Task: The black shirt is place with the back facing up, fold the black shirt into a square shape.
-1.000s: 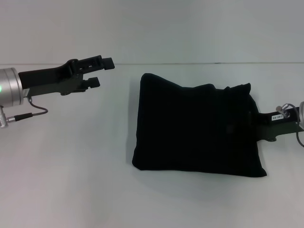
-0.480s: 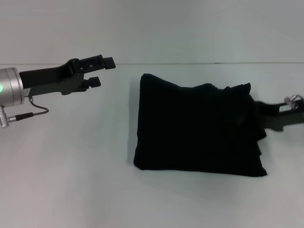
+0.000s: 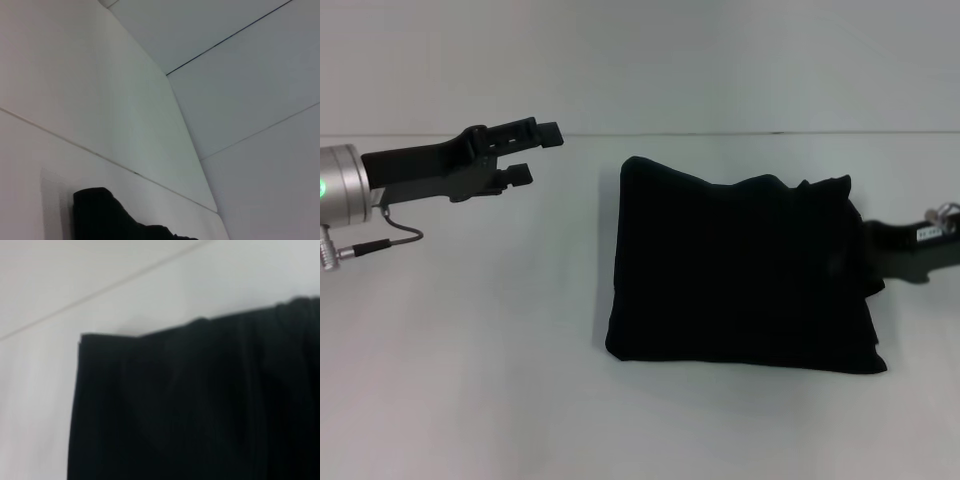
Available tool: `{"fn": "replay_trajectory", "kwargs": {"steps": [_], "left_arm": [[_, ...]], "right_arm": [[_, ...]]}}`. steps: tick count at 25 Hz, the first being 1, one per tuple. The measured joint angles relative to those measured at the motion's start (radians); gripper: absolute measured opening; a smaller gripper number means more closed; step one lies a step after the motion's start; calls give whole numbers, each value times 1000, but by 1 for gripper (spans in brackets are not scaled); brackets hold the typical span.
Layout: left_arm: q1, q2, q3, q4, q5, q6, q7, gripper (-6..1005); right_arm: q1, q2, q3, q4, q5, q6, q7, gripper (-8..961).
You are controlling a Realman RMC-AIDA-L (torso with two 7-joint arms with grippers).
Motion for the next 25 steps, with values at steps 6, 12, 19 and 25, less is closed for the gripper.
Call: {"fn": "replay_trajectory", "kwargs": {"steps": [6, 12, 19, 25], "left_arm": [[3, 0, 0, -1, -4, -3, 1, 957], [4, -1, 0, -1, -13, -6, 2, 948], [6, -1, 0, -1, -18, -9, 4, 937], [6, -1, 0, -1, -25, -9, 4, 928]], "right_arm": [[-25, -14, -1, 6, -2, -4, 1, 61], [-29, -17, 0, 7, -35, 7, 32, 124], [-42, -48, 22, -30, -107, 9, 83, 273], [-69, -39, 90, -118, 45, -131, 13, 291]]}}
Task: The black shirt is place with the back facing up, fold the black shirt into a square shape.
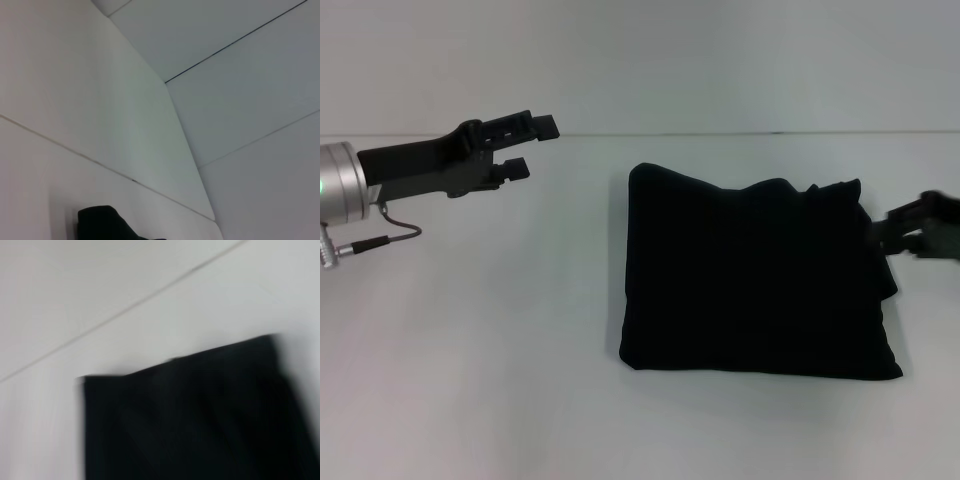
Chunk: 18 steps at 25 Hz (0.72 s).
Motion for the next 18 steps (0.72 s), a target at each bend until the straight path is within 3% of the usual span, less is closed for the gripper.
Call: {"fn": "replay_trajectory", "kwargs": {"steps": [4, 11, 14, 18], "left_arm": [[1, 0, -1, 0, -1, -3, 0, 922], [3, 2, -12, 0, -1, -11, 0, 911], [4, 4, -12, 0, -1, -13, 0, 907], [4, 7, -12, 0, -1, -12, 0, 901]], "right_arm": [[27, 16, -3, 73, 24, -36, -45, 289], [31, 22, -13, 166, 15, -32, -63, 284], [3, 14, -19, 157, 3, -53, -49, 283], [-44, -12, -15, 85, -46, -73, -2, 284]]}}
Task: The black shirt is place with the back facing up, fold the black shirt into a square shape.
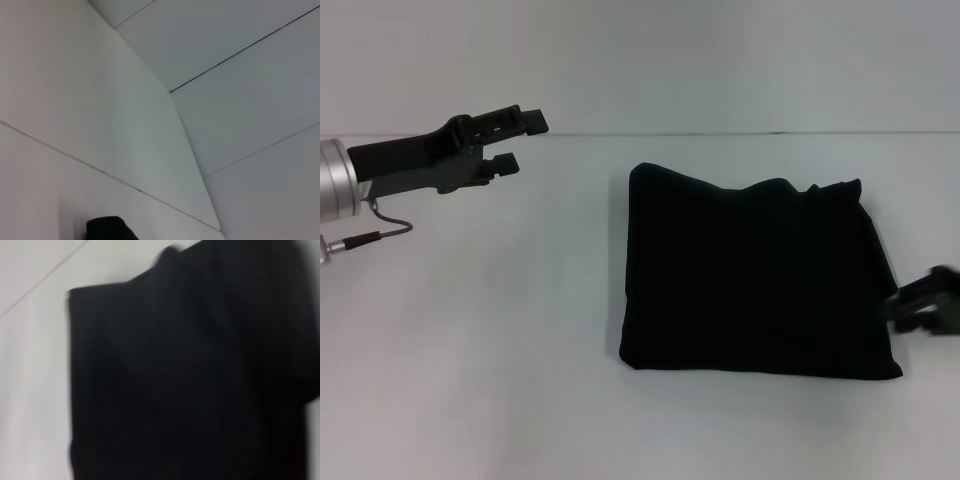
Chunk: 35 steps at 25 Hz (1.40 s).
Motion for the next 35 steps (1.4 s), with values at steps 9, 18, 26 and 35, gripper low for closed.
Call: {"fn": "replay_trajectory", "kwargs": {"steps": [9, 18, 26, 35], "left_arm": [[2, 37, 103, -59, 82, 157, -122, 887], [-1, 3, 113, -210, 148, 65, -148, 873], [-13, -73, 114, -233, 165, -78, -152, 831], [-29, -85, 142, -259, 169, -102, -152, 824]], "right_arm": [[-4, -46, 159, -149, 137, 6, -127, 291], [14, -57, 225, -166, 255, 176, -303, 530], [10, -69, 235, -189, 302, 159, -267, 884], [-2, -74, 249, -183, 304, 151, -267, 880]]}}
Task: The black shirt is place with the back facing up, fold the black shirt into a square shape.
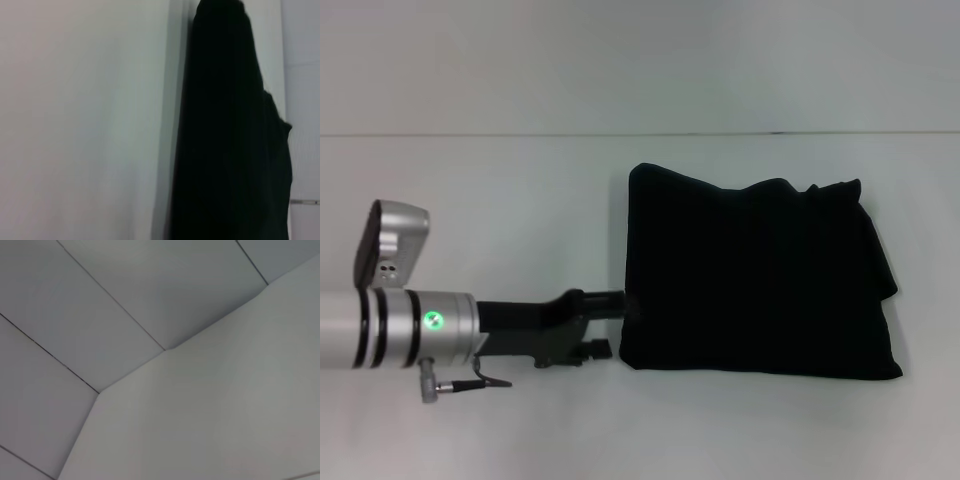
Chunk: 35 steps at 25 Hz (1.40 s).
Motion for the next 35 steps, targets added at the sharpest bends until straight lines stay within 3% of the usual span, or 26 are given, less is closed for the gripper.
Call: {"fn": "replay_trajectory", "kwargs": {"steps": [6, 13, 35], "left_arm": [[-25, -22, 48, -12, 1, -30, 2, 825], [-40, -25, 84, -8, 1, -39, 2, 825], [-52, -18, 130, -3, 1, -33, 81, 91]], "right_arm": [[-1, -2, 0, -1, 0, -6, 1, 879], [-5, -2, 23, 0, 1, -22, 5, 879], [-9, -4, 60, 2, 2, -47, 9, 879]]}}
